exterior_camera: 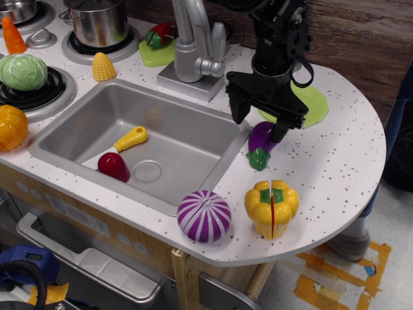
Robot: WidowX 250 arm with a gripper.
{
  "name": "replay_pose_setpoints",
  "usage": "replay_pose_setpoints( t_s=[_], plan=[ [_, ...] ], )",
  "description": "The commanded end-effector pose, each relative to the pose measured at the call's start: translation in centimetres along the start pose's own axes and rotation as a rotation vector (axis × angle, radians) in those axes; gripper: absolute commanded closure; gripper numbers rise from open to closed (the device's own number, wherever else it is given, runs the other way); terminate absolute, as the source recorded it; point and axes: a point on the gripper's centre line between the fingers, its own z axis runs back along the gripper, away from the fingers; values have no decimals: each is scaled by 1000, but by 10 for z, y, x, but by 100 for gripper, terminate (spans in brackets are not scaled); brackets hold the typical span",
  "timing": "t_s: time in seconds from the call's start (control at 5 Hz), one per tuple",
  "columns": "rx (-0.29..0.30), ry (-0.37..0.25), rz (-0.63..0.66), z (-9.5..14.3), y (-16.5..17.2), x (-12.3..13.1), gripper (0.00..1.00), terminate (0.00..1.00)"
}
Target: Put eggplant on plate
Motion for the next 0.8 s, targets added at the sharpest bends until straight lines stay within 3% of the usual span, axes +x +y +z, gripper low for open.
replay_pose_setpoints(
  t_s=[0.0,0.6],
  plan=[
    [-23,-69,21,5,7,19,0,0],
    [-60,-86,58,-6,-3,13,0,0]
  ],
)
